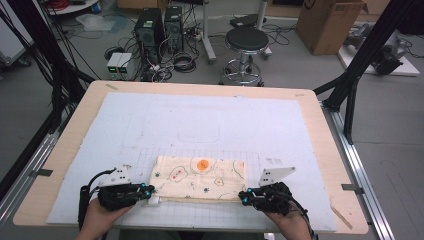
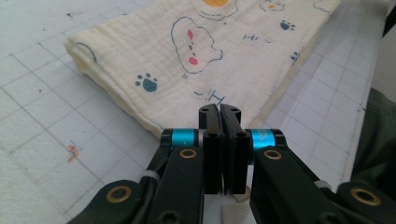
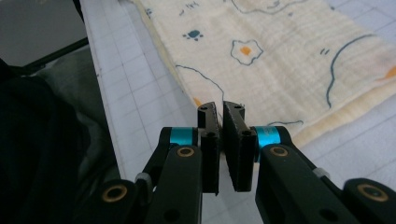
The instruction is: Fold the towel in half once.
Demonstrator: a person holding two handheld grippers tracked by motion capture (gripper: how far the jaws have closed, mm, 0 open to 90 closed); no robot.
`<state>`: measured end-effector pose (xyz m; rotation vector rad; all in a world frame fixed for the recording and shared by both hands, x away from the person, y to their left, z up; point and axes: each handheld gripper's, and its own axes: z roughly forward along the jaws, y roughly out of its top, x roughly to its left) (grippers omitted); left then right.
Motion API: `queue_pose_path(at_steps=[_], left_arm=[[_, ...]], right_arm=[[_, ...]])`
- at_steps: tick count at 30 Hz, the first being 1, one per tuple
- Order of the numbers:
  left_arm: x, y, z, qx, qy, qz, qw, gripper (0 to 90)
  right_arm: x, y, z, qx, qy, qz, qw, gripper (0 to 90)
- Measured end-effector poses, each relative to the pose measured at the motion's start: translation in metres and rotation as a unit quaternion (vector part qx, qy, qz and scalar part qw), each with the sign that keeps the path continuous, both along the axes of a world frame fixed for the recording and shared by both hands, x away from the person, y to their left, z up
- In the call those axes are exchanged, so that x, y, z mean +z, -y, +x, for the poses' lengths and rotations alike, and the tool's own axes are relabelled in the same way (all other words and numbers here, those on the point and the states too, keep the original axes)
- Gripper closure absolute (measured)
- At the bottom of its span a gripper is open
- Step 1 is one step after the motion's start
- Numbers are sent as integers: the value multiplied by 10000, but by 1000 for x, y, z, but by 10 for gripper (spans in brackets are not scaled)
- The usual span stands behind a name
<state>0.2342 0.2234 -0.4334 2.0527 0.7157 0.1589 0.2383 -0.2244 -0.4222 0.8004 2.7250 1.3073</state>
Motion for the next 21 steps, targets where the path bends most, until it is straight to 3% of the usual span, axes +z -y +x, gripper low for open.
queue_pose_path(at_steps=[4, 6, 11, 13, 16, 21], left_arm=[[-1, 1, -2, -74, -52, 55, 9999, 863], [0, 1, -1, -84, -79, -56, 9999, 789], [6, 0, -1, -145, -38, -359, 9992, 679], [6, 4, 0, -118, 5, -345, 9993, 659], [5, 10, 3, -114, 29, -241, 9996, 665], [-1, 16, 6, -63, 27, 214, 9997, 828]], right_arm=[[-6, -1, 1, 58, -154, -99, 9998, 836], [-8, -1, 2, 33, -206, -99, 9997, 768], [1, 1, 2, 103, -202, 292, 9993, 686], [3, -1, 4, 94, -240, 362, 9990, 671], [0, -7, 10, 119, -280, 302, 9991, 677], [-9, -14, 17, 122, -370, -26, 9992, 808]])
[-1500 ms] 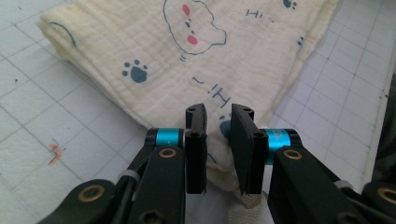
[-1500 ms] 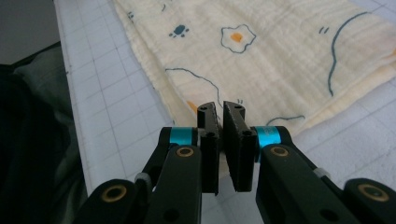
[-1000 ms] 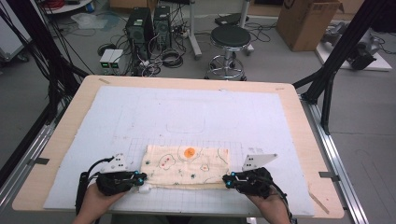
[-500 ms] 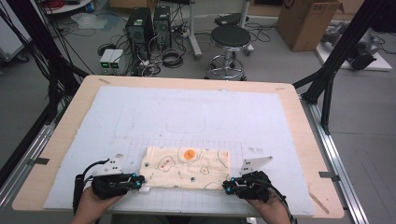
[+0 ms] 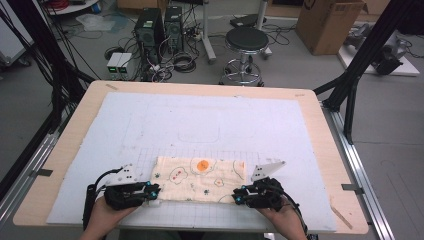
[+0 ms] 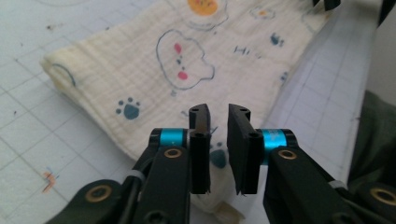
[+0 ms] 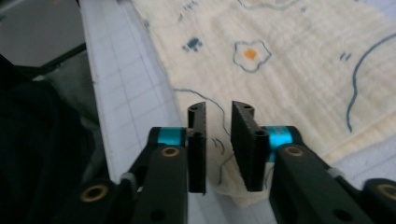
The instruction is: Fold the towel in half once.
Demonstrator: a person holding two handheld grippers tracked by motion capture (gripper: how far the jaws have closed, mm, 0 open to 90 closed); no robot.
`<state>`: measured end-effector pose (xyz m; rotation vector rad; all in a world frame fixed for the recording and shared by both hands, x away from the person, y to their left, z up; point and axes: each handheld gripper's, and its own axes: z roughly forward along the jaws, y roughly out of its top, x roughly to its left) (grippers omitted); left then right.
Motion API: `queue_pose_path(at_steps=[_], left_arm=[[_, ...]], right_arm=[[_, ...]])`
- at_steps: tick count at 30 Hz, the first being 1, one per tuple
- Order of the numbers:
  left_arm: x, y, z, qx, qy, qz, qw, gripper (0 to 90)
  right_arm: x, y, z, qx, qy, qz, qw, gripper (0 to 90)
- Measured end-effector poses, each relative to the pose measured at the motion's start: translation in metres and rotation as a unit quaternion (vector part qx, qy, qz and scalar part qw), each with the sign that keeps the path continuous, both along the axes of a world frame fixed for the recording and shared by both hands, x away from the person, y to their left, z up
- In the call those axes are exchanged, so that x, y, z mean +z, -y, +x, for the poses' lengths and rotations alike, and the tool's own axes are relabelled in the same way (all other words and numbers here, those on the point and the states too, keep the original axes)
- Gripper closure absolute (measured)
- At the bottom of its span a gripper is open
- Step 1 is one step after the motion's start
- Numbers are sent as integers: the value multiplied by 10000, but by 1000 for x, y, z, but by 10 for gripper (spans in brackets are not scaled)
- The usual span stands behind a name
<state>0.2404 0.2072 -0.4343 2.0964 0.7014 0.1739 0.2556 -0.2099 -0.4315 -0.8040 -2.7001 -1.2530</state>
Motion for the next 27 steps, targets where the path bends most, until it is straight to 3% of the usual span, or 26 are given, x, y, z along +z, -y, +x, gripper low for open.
queue_pose_path(at_steps=[6, 14, 20, 27], left_arm=[[-5, 4, 2, -38, -56, 236, 9997, 866], [3, 6, 12, 111, -12, -115, 9999, 855], [11, 24, 32, 178, 92, -210, 9996, 868], [11, 46, 57, 347, 165, -198, 9991, 877]], right_arm=[[-8, 1, 3, -25, -148, -123, 9998, 859], [5, -2, 12, -191, 60, 63, 9998, 859], [20, -18, 34, -288, 327, 237, 9988, 861], [25, -43, 58, -325, 521, 187, 9979, 861]])
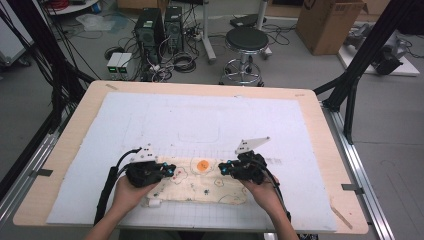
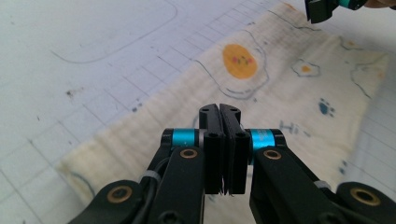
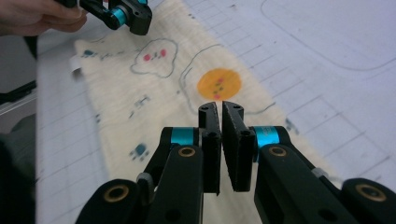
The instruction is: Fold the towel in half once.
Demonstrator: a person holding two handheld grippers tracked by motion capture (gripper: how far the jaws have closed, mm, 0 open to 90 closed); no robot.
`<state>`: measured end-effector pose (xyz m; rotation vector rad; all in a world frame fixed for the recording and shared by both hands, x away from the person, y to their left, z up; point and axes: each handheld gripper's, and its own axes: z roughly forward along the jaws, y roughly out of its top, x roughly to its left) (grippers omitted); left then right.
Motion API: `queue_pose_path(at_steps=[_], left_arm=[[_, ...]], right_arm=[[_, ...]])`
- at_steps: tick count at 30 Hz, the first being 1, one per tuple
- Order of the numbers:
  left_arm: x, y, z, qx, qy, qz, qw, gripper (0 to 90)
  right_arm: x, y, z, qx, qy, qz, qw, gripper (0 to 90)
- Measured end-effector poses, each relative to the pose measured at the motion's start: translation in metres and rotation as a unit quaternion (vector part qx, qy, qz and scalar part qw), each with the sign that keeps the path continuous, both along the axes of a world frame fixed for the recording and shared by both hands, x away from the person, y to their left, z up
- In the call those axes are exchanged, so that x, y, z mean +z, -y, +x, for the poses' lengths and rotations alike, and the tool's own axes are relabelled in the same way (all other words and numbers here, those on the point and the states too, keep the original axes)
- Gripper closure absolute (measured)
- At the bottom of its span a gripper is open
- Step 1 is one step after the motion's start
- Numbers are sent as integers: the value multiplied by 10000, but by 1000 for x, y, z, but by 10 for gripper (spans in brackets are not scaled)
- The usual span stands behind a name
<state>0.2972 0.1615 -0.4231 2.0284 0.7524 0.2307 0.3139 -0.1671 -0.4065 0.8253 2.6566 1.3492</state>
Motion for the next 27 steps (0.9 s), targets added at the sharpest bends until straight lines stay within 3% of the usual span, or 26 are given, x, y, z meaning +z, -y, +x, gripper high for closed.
queue_pose_path(at_steps=[4, 11, 13, 16, 22, 27], left_arm=[[-3, 6, 13, 134, -23, 141, 9998, 880], [-13, 10, 24, 276, -175, 484, 9983, 881], [-16, 9, 26, 303, -214, 646, 9972, 881], [-16, 6, 27, 339, -204, 700, 9968, 881], [-14, -1, 27, 382, -151, 879, 9953, 880], [-14, -10, 27, 475, -179, 836, 9952, 877]], right_arm=[[-7, -7, 14, -171, 68, -74, 9998, 860], [-26, -9, 32, -497, -102, -271, 9983, 860], [-29, -8, 34, -515, -171, -338, 9980, 860], [-32, -8, 35, -520, -220, -497, 9972, 860], [-32, -2, 35, -532, -268, -489, 9970, 854], [-32, 5, 32, -558, -233, -477, 9970, 849]])
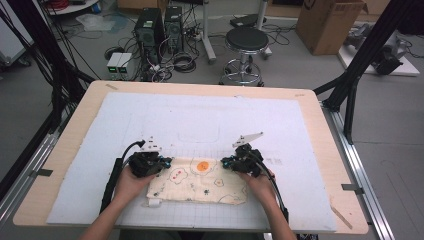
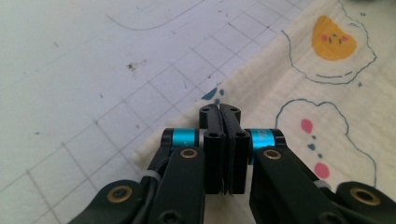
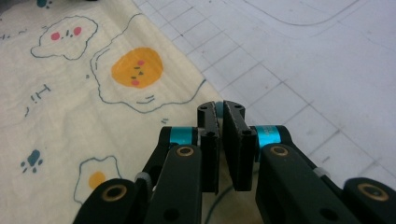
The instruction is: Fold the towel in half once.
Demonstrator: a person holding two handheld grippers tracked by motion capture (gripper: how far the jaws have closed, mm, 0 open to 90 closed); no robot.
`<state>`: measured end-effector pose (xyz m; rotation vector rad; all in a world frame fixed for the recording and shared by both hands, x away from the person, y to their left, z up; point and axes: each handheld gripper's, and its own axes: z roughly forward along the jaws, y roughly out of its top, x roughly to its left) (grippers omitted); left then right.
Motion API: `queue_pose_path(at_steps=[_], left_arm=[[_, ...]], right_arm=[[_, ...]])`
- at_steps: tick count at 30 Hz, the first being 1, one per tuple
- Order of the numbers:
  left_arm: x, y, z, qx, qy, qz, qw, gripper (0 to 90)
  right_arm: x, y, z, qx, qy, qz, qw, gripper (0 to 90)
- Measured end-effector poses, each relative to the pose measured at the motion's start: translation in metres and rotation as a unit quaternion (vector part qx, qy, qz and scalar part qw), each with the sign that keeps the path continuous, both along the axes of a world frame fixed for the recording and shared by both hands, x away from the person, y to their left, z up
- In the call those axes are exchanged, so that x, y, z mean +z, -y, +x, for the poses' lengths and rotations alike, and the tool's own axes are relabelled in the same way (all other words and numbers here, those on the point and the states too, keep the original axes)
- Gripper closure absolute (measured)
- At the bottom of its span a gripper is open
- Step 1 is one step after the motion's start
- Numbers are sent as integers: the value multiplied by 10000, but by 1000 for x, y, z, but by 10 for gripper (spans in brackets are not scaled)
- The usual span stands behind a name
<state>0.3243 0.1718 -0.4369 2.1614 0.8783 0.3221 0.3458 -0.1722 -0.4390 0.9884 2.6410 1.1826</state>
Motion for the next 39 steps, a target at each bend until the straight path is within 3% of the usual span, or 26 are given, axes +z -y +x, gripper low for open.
queue_pose_path(at_steps=[9, 15, 23, 31, 39], left_arm=[[-3, -16, -2, 183, -7, -216, 9996, 863], [-3, -16, -3, 158, 43, -152, 9998, 858], [-4, -17, -4, 106, 83, -237, 9996, 820], [7, -26, -17, -107, 197, -655, 9976, 707], [17, -28, -32, -199, 299, -1027, 9941, 585]], right_arm=[[1, 20, -7, -153, 1, -39, 9999, 842], [2, 33, -8, -232, 8, -71, 9997, 835], [1, 45, -12, -289, -9, 118, 9995, 787], [11, 50, -25, -221, 128, 565, 9981, 683], [15, 47, -48, -135, 260, 657, 9974, 555]])
